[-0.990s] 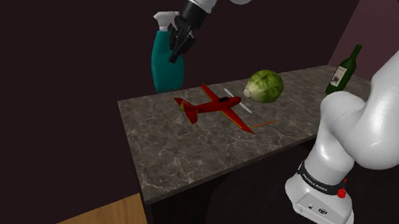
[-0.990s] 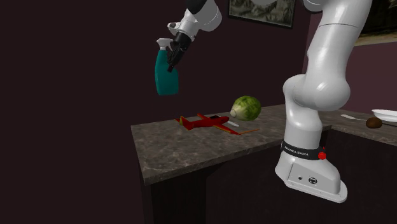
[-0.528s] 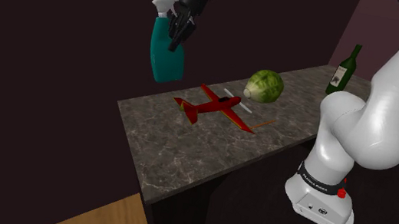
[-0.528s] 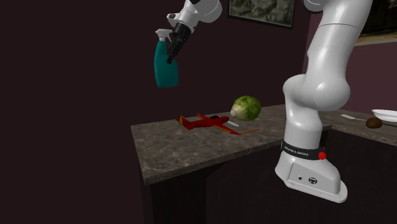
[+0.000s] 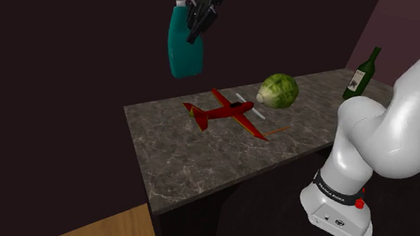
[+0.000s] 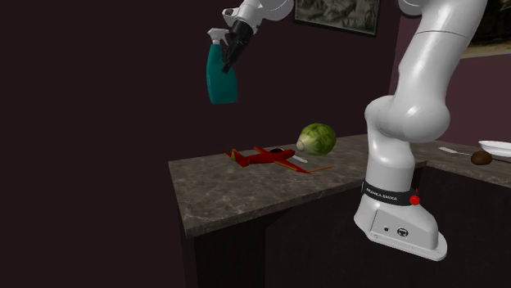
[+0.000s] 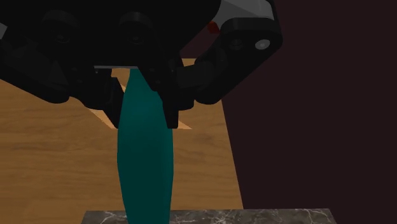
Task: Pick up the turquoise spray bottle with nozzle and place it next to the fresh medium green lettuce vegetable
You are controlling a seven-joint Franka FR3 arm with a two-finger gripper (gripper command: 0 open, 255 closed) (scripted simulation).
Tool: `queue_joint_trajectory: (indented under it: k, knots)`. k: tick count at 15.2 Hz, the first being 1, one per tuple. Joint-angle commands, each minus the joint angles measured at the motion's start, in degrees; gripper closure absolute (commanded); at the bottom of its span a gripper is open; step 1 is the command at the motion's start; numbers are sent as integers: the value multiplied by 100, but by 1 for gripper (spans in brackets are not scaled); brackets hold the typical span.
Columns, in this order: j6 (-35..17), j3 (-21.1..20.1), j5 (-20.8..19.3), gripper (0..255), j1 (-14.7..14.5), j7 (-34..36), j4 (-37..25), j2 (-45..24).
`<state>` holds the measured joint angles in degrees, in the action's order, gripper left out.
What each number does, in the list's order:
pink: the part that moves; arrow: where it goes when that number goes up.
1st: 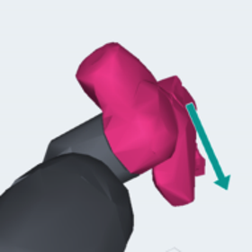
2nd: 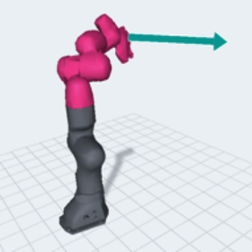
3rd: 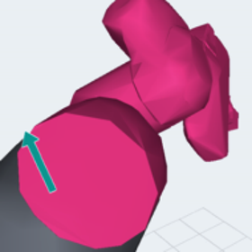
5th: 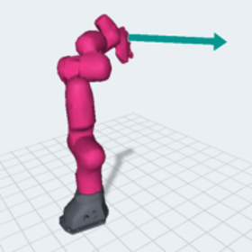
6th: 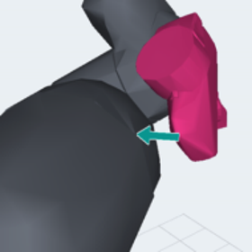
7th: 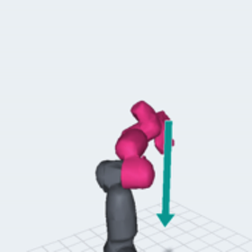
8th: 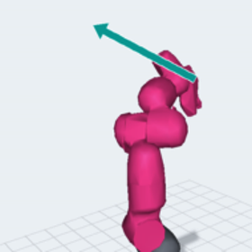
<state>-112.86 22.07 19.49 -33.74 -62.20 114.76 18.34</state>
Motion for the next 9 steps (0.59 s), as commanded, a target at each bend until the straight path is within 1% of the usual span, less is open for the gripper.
queue_joint_trajectory:
  k: [1,9]
  knots:
    - [105,70,-112,255,108,-97,228,306]
    - [682,468,-588,255,614,-592,874,1379]
